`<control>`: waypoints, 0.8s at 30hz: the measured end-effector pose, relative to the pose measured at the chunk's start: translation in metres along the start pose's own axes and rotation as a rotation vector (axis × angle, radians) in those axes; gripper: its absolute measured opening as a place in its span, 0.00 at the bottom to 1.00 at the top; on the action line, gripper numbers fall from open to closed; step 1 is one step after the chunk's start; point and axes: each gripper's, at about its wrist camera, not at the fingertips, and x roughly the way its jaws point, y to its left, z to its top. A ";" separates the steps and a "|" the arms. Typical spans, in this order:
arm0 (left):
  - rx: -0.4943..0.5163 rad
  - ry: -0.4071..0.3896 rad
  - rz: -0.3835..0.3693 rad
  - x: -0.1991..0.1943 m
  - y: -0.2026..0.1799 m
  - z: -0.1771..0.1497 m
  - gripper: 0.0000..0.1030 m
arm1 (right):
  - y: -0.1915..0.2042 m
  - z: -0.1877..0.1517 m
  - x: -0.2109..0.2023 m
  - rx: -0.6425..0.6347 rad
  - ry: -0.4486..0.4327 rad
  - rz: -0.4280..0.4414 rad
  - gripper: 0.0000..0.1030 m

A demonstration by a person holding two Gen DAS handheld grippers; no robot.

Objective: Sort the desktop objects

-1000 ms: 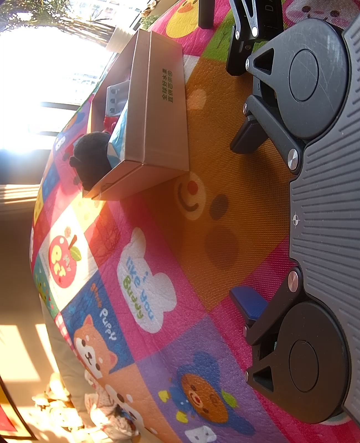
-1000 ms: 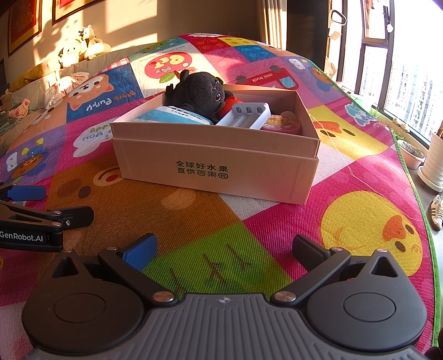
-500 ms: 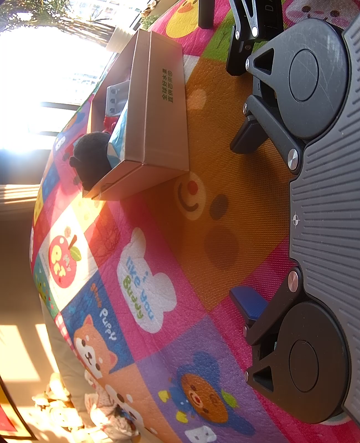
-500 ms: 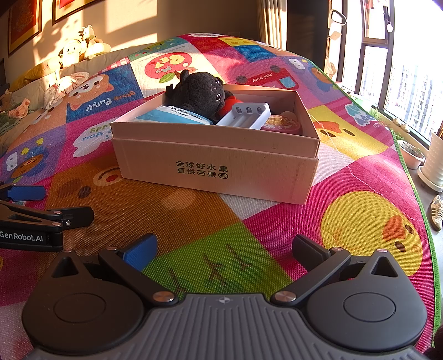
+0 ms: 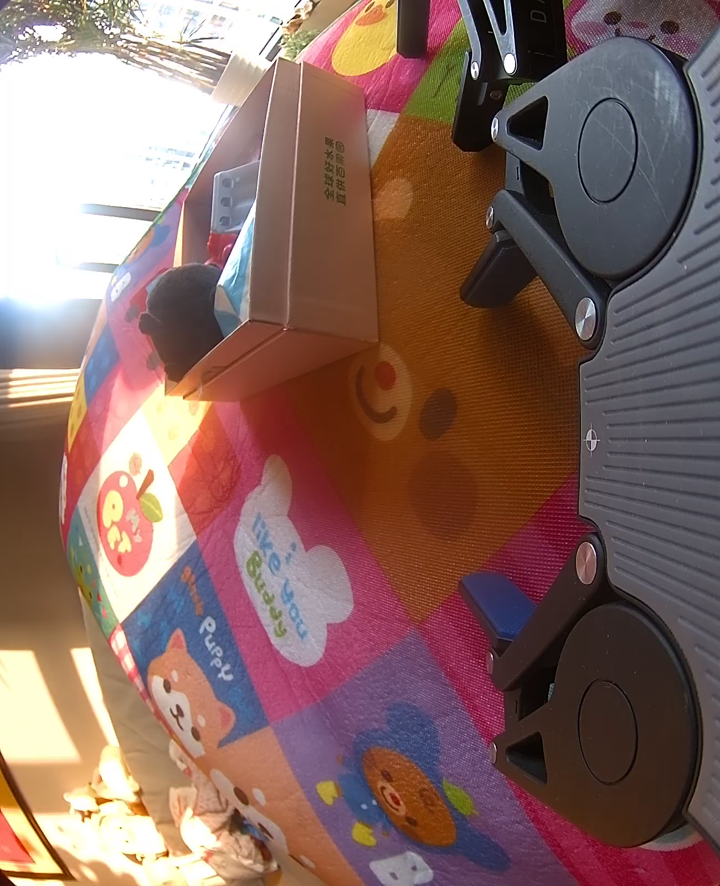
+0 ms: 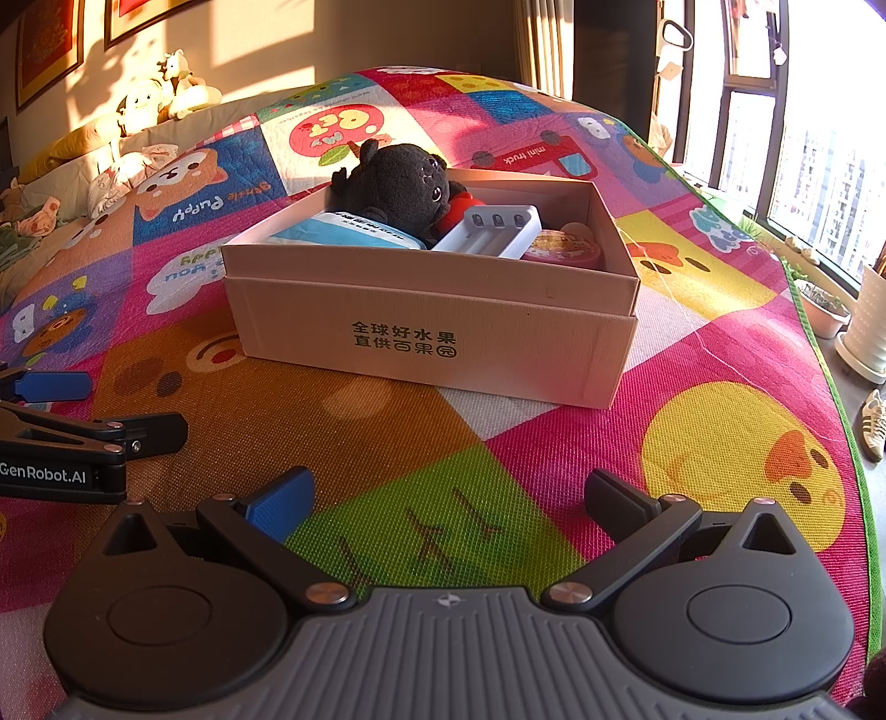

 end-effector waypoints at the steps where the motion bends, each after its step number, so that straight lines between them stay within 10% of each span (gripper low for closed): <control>1: 0.000 0.000 0.000 0.000 0.000 0.000 1.00 | 0.000 0.000 0.000 0.000 0.000 0.000 1.00; 24: -0.003 -0.002 0.011 0.002 -0.001 0.001 1.00 | 0.000 0.000 0.000 0.000 0.000 0.000 1.00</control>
